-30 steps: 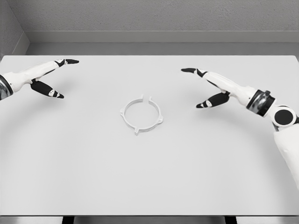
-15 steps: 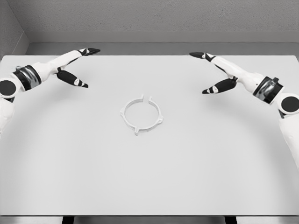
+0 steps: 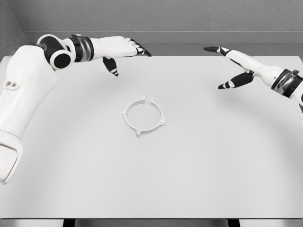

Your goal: Assemble PVC drainage pipe clamps

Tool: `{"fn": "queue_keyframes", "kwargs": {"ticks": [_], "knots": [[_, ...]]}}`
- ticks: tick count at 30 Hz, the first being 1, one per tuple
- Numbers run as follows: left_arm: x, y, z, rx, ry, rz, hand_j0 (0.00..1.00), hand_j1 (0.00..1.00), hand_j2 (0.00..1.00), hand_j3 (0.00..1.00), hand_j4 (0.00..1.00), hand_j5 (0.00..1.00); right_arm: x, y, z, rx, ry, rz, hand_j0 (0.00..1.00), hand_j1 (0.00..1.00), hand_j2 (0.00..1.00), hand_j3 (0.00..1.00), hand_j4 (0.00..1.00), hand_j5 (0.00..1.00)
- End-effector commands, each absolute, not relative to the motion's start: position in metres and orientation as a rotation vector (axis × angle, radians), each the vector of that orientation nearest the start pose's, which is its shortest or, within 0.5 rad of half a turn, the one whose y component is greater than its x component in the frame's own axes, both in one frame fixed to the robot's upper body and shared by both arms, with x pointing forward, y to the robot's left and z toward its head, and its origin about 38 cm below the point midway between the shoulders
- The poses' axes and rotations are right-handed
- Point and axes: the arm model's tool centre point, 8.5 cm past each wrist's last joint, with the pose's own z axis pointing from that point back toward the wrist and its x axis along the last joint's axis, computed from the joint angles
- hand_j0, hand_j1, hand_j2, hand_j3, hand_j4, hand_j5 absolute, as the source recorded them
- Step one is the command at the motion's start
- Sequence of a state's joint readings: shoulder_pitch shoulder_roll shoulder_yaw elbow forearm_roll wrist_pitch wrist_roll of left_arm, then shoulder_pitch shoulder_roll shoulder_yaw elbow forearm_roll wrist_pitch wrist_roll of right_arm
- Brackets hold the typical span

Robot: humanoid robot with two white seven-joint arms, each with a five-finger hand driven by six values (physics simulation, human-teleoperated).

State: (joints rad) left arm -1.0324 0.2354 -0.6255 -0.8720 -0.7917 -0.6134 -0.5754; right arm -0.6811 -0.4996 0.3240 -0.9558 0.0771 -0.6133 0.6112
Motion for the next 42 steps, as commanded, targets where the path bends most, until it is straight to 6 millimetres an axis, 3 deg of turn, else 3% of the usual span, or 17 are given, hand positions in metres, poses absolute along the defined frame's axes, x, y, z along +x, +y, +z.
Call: {"fn": "queue_keyframes", "kwargs": {"ticks": [1,5,9,15,17,23,37,42], "knots": [[0.546,0.107,0.235,0.540,-1.356,-2.302,1.00,1.00,1.00,1.00,1.00,1.00,0.501,-0.327,0.192,-0.119,-1.682,1.343,1.00,1.00,1.00,1.00,1.00,1.00],[0.538,0.068,0.221,0.548,-1.370,-2.328,1.00,1.00,1.00,1.00,1.00,1.00,0.500,-0.328,0.191,-0.121,-1.679,1.344,1.00,1.00,1.00,1.00,1.00,1.00],[0.544,0.077,0.214,0.618,-1.385,-2.236,1.00,1.00,1.00,1.00,1.00,1.00,0.498,-0.347,0.199,-0.166,-1.660,1.349,1.00,1.00,1.00,1.00,1.00,1.00],[0.536,0.075,0.194,0.599,-1.352,-2.277,1.00,1.00,1.00,1.00,1.00,1.00,0.498,-0.349,0.204,-0.181,-1.657,1.371,1.00,1.00,1.00,1.00,1.00,1.00],[0.539,0.088,0.192,0.632,-1.314,-2.288,1.00,1.00,1.00,1.00,1.00,1.00,0.497,-0.355,0.198,-0.182,-1.636,1.354,1.00,1.00,1.00,1.00,1.00,1.00],[0.535,0.085,0.177,0.629,-1.251,-2.346,1.00,1.00,1.00,1.00,1.00,1.00,0.497,-0.365,0.207,-0.210,-1.649,1.340,1.00,1.00,1.00,1.00,1.00,1.00],[0.532,0.082,0.172,0.617,-1.250,-2.348,1.00,1.00,1.00,1.00,1.00,1.00,0.498,-0.362,0.213,-0.216,-1.663,1.351,1.00,1.00,1.00,1.00,1.00,1.00],[0.529,0.082,0.166,0.612,-1.235,-2.365,1.00,1.00,1.00,1.00,1.00,1.00,0.496,-0.373,0.219,-0.245,-1.647,1.361,1.00,1.00,1.00,1.00,1.00,1.00]]}}
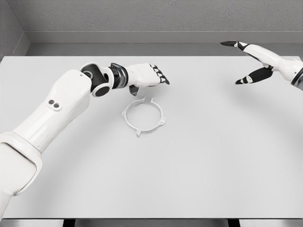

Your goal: Assemble PVC drainage pipe clamps

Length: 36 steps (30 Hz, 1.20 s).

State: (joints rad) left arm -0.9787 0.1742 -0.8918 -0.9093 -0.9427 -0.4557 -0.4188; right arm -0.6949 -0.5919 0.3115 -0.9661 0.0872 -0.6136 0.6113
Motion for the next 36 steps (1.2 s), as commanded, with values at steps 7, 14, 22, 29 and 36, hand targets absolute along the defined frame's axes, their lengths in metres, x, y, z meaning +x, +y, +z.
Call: {"fn": "queue_keyframes", "kwargs": {"ticks": [7,14,22,29,36], "knots": [[0.526,0.077,0.161,-0.772,1.590,3.063,1.00,1.00,1.00,1.00,1.00,1.00,0.490,-0.381,0.215,-0.254,-1.623,1.373,1.00,1.00,1.00,1.00,1.00,1.00],[0.524,0.072,0.160,-0.757,1.592,3.060,1.00,1.00,1.00,1.00,1.00,1.00,0.489,-0.386,0.229,-0.283,-1.638,1.389,1.00,1.00,1.00,1.00,1.00,1.00],[0.523,0.070,0.160,-0.752,1.597,3.056,1.00,1.00,1.00,1.00,1.00,1.00,0.486,-0.392,0.226,-0.291,-1.620,1.390,1.00,1.00,1.00,1.00,1.00,1.00],[0.522,0.065,0.161,-0.740,1.609,3.046,1.00,1.00,1.00,1.00,1.00,1.00,0.482,-0.409,0.239,-0.336,-1.625,1.372,1.00,1.00,1.00,1.00,1.00,1.00],[0.519,0.055,0.165,-0.723,1.629,3.018,1.00,1.00,1.00,1.00,1.00,1.00,0.483,-0.396,0.244,-0.324,-1.656,1.395,1.00,1.00,1.00,1.00,1.00,1.00]]}}
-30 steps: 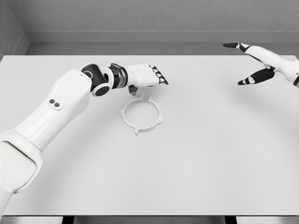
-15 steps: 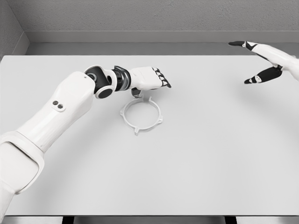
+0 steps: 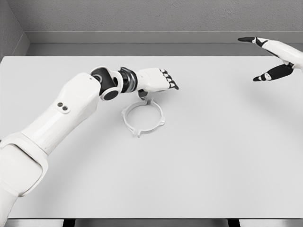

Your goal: Assemble PVC drainage pipe clamps

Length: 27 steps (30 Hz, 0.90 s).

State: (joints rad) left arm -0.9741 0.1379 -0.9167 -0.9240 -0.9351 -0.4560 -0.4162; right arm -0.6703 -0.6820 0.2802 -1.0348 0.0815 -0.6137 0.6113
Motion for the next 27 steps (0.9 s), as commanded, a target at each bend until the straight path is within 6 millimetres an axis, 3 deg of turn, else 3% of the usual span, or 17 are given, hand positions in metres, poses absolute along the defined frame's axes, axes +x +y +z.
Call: {"fn": "queue_keyframes", "kwargs": {"ticks": [1,15,17,19,27], "knots": [[0.519,0.055,0.166,-0.725,1.629,3.017,1.00,1.00,1.00,1.00,1.00,1.00,0.483,-0.396,0.244,-0.324,-1.656,1.395,1.00,1.00,1.00,1.00,1.00,1.00],[0.519,0.054,0.167,-0.728,1.637,3.014,1.00,1.00,1.00,1.00,1.00,1.00,0.482,-0.397,0.244,-0.325,-1.655,1.395,1.00,1.00,1.00,1.00,1.00,1.00],[0.522,0.058,0.175,-0.745,1.657,3.002,1.00,1.00,1.00,1.00,1.00,1.00,0.482,-0.397,0.244,-0.325,-1.655,1.395,1.00,1.00,1.00,1.00,1.00,1.00],[0.516,0.047,0.185,-0.728,1.688,2.946,1.00,1.00,1.00,1.00,1.00,1.00,0.482,-0.397,0.244,-0.327,-1.654,1.396,1.00,1.00,1.00,1.00,1.00,1.00],[0.506,0.021,0.187,-0.663,1.708,2.902,1.00,1.00,1.00,1.00,1.00,1.00,0.482,-0.397,0.244,-0.327,-1.654,1.396,1.00,1.00,1.00,1.00,1.00,1.00]]}}
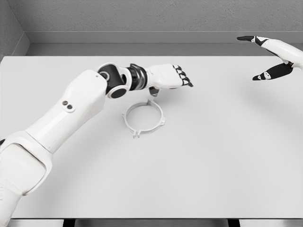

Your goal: Assemble PVC drainage pipe clamps

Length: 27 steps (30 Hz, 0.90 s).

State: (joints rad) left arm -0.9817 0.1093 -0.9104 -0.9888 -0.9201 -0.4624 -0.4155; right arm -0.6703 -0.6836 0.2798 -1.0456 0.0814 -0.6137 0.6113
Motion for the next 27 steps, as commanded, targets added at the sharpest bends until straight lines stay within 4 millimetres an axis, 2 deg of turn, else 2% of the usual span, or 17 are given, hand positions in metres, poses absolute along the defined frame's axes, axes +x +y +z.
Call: {"fn": "queue_keyframes", "kwargs": {"ticks": [1,8,17,27], "knots": [[0.506,0.020,0.186,-0.662,1.703,2.903,1.00,1.00,1.00,1.00,1.00,1.00,0.482,-0.397,0.244,-0.327,-1.654,1.396,1.00,1.00,1.00,1.00,1.00,1.00],[0.505,0.014,0.182,-0.676,1.702,2.922,1.00,1.00,1.00,1.00,1.00,1.00,0.481,-0.398,0.247,-0.333,-1.655,1.402,1.00,1.00,1.00,1.00,1.00,1.00],[0.510,0.020,0.174,-0.709,1.681,2.966,1.00,1.00,1.00,1.00,1.00,1.00,0.482,-0.395,0.245,-0.326,-1.659,1.402,1.00,1.00,1.00,1.00,1.00,1.00],[0.506,0.017,0.166,-0.694,1.647,2.981,1.00,1.00,1.00,1.00,1.00,1.00,0.482,-0.397,0.246,-0.331,-1.656,1.403,1.00,1.00,1.00,1.00,1.00,1.00]]}}
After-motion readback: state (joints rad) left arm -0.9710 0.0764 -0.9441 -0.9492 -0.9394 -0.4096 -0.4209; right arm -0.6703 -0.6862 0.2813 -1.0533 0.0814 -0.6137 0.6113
